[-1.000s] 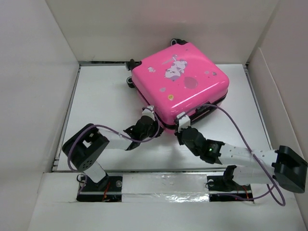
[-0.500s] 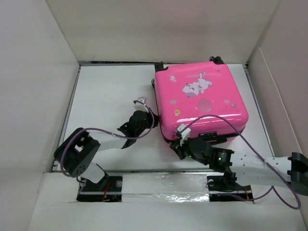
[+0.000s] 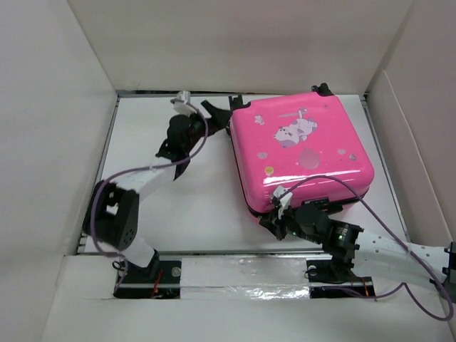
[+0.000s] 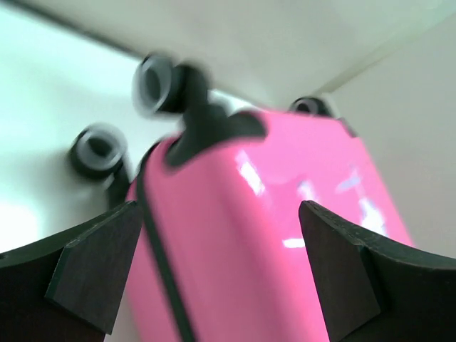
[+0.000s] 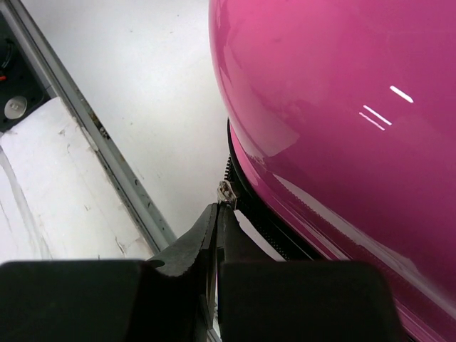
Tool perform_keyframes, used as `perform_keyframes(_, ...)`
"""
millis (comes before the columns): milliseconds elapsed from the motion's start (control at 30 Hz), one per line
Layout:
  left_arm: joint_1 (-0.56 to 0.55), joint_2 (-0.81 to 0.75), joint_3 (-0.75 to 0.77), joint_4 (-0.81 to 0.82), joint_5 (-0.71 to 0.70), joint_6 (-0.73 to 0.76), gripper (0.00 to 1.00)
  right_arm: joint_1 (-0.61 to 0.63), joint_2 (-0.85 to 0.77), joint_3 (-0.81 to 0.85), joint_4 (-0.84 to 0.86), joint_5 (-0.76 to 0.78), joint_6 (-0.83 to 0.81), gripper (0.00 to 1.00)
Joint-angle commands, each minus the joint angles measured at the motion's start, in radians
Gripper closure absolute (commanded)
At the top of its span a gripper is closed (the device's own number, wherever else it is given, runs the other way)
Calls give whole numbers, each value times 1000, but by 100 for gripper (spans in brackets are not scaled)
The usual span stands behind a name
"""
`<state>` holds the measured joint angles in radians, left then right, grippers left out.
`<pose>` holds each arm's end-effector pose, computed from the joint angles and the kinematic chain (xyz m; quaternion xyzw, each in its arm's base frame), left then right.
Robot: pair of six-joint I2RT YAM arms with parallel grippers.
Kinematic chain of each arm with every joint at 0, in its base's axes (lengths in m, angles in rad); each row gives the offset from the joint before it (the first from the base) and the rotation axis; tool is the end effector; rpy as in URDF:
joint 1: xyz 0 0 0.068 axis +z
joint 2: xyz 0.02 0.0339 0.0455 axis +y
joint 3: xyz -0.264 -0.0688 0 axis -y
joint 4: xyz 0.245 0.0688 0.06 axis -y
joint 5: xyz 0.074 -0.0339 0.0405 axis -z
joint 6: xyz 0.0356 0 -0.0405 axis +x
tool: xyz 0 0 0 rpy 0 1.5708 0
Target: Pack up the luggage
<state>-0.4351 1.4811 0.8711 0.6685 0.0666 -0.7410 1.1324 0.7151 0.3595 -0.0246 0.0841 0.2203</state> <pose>0.3081 -0.1458 0.2917 -0.0805 0.6814 -0.4223 0.5923 0.0761 0.1553 0.2169 -0.3432 0.7531 0.3236 0.4587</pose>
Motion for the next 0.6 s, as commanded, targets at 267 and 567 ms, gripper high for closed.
perform_keyframes(267,82,556,637,-142,325,-46,7,29,44,10,121,-153,1,100)
perform_keyframes(567,73,653,752,-63,337,-115,10,38,66,-8,149,-161,19,100)
